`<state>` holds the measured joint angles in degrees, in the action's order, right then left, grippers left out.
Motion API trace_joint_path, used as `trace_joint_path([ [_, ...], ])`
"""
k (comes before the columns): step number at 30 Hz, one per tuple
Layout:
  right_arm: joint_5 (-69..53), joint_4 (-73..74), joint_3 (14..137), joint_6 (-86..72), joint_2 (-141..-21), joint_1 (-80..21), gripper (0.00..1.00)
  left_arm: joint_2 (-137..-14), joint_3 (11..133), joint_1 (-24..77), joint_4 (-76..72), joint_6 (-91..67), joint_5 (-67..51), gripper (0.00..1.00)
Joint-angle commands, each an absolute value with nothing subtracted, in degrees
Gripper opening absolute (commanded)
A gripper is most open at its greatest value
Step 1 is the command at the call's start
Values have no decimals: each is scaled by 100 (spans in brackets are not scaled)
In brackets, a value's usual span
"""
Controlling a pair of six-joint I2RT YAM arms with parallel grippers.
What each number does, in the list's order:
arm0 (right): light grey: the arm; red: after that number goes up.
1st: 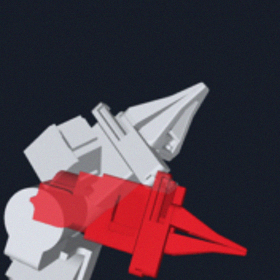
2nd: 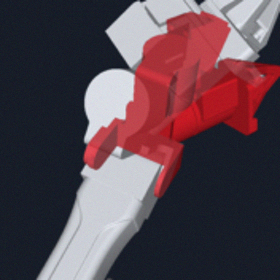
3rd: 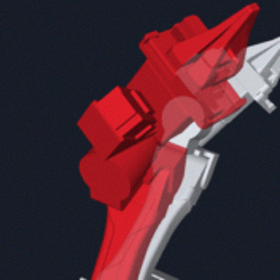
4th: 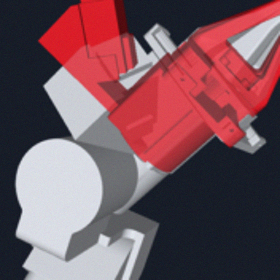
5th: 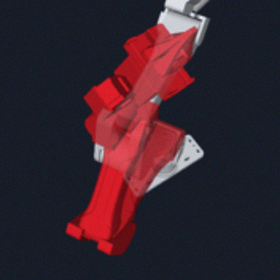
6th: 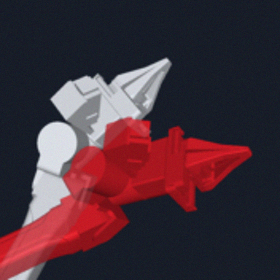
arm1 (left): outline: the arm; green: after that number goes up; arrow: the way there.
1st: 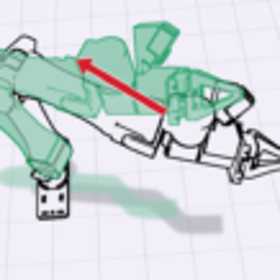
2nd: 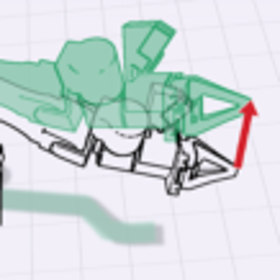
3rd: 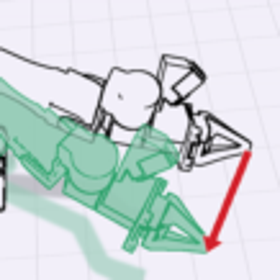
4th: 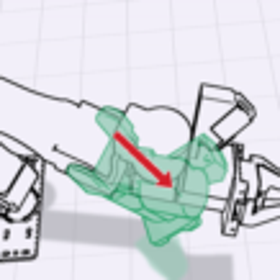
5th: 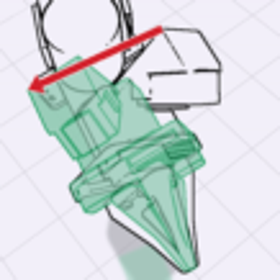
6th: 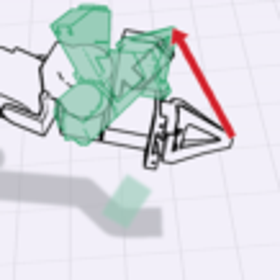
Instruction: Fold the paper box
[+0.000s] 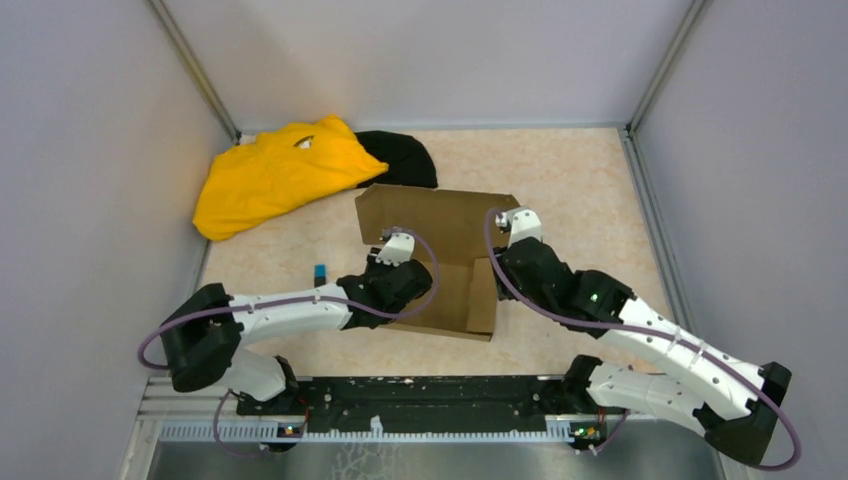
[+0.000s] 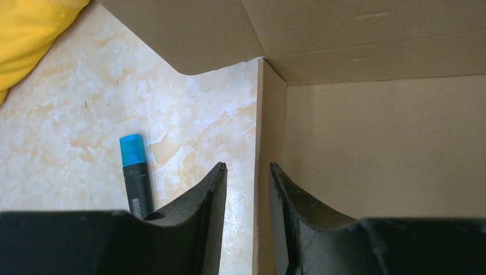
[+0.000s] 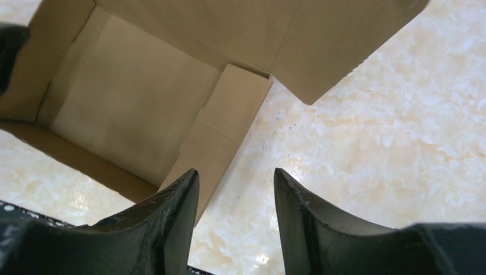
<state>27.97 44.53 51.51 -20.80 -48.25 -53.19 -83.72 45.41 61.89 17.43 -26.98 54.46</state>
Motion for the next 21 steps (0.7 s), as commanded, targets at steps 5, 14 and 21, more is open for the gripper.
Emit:
trace_joint_path([
  [5, 2237, 5015, 5718, -2508, -5219, -5216, 57, -7763, 4509, 6091, 2228, -3237, 5067, 41],
  [14, 1296, 4423, 5093, -4088, -5330, -4799, 68, -7517, 4159, 5728, 2020, -3269, 4511, 47],
  [21, 1326, 4162, 4677, -4512, -5454, -4800, 65, -7466, 3965, 5139, 1599, -3016, 3733, 49],
])
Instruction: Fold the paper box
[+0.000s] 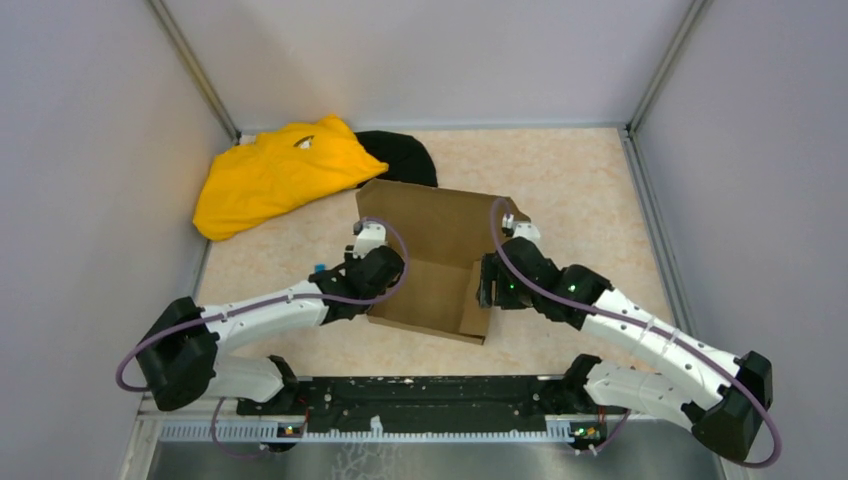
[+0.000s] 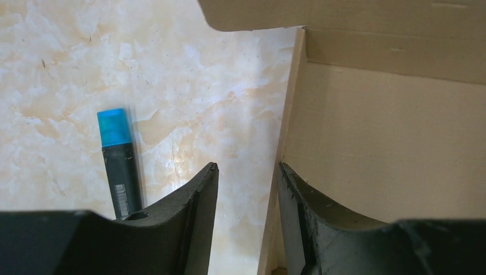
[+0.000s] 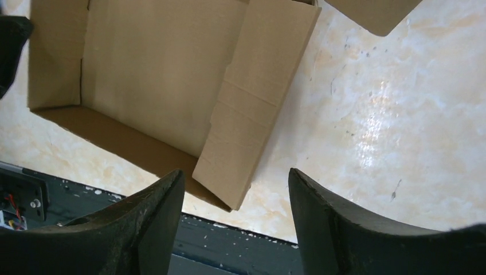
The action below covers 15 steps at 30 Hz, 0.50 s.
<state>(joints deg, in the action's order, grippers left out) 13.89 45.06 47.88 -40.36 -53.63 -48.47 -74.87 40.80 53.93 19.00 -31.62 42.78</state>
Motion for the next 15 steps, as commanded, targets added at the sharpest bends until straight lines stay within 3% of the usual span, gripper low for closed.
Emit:
trace_joint_path([
  [1, 1276, 4127, 4619, -4575, -5507, -4799, 64, -7487, 3952, 5089, 1559, -2981, 3653, 49],
  [15, 1366, 3815, 4228, -5342, -6169, -4799, 56, -7343, 3629, 4922, 958, -2864, 2981, 50],
])
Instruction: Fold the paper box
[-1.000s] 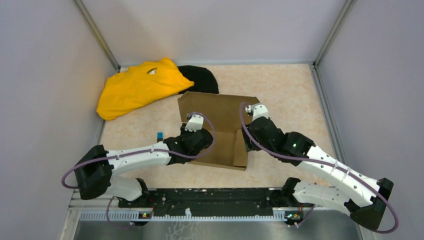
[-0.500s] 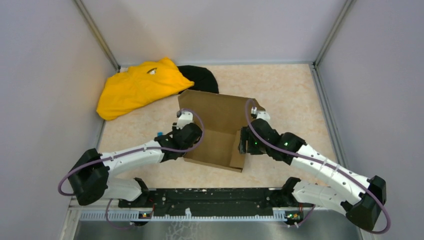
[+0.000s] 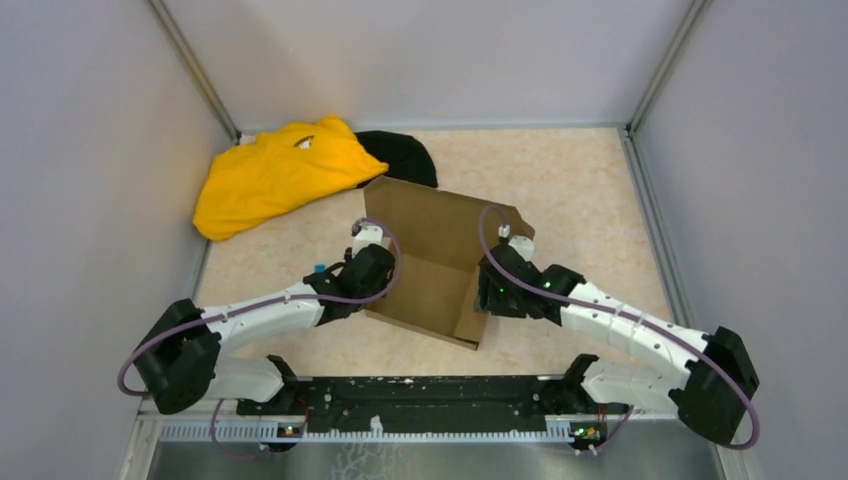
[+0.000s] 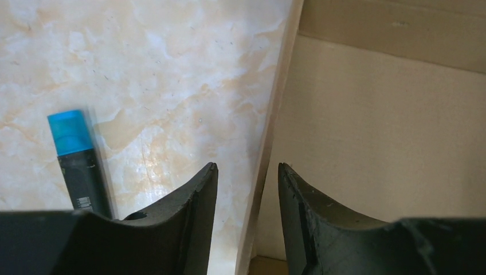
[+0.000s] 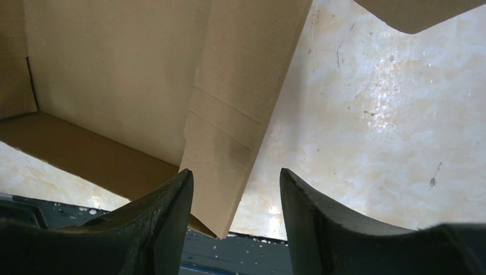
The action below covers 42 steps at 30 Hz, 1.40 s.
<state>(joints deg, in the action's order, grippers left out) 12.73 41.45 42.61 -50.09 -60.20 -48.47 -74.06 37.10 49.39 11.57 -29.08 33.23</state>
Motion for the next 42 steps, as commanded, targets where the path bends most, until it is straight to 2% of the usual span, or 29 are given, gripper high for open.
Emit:
trace_joint_path([
  [1, 1375, 3782, 4228, -5371, -6241, -4799, 56, -7327, 3610, 4922, 943, -2864, 2952, 50],
  [16, 1840, 3519, 4377, -5399, -7454, -4939, 50, -7151, 3374, 4924, 836, -2839, 2789, 49],
  [20, 2009, 3617, 4570, -5239, -7778, -4972, 39, -7152, 3364, 4930, 828, -2820, 2778, 50],
  [24, 2252, 3917, 4846, -4933, -8152, -4998, 18, -7153, 3361, 4927, 805, -2811, 2769, 49],
  [30, 2838, 4505, 5172, -4704, -8433, -5133, 11, -7177, 3353, 4930, 762, -2806, 2731, 49],
  [34, 3176, 4751, 5237, -4519, -8643, -5134, 1, -7243, 3365, 4929, 712, -2795, 2698, 49],
  [42, 3635, 5049, 5315, -4271, -9066, -5135, 0, -7358, 3382, 4923, 668, -2773, 2686, 49],
])
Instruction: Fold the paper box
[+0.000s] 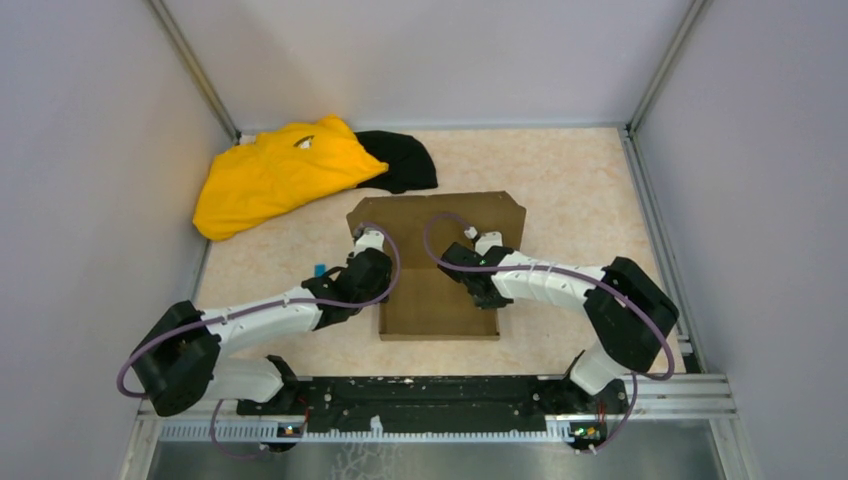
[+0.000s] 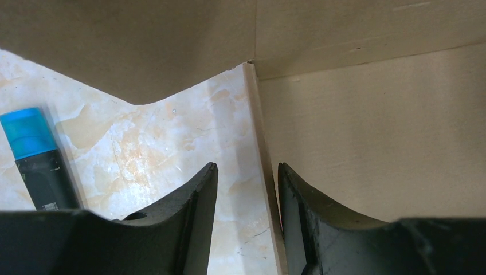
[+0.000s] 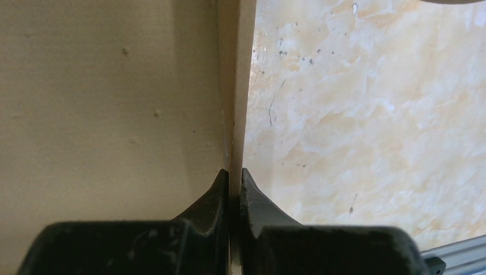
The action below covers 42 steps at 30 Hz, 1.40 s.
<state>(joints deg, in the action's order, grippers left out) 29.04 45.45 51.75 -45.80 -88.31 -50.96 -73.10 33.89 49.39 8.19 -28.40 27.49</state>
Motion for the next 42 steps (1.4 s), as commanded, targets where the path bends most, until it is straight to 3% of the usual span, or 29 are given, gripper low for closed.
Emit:
trace_joint_path([
  [1, 3652, 5045, 5329, -4238, -9115, -5134, 0, -7372, 3390, 4929, 668, -2769, 2683, 49],
  [15, 3010, 4263, 5272, -4003, -9327, -5138, 0, -7553, 3495, 4922, 659, -2703, 2687, 50],
  [27, 3355, 4488, 5305, -4111, -8712, -5036, 22, -8030, 3856, 4924, 850, -2722, 2709, 51],
  [35, 3310, 4395, 5189, -4066, -8375, -5027, 34, -8247, 4122, 4922, 1178, -2722, 2774, 46],
  [42, 3165, 4161, 5068, -3934, -8210, -4996, 37, -8337, 4350, 4931, 1537, -2716, 2863, 39],
])
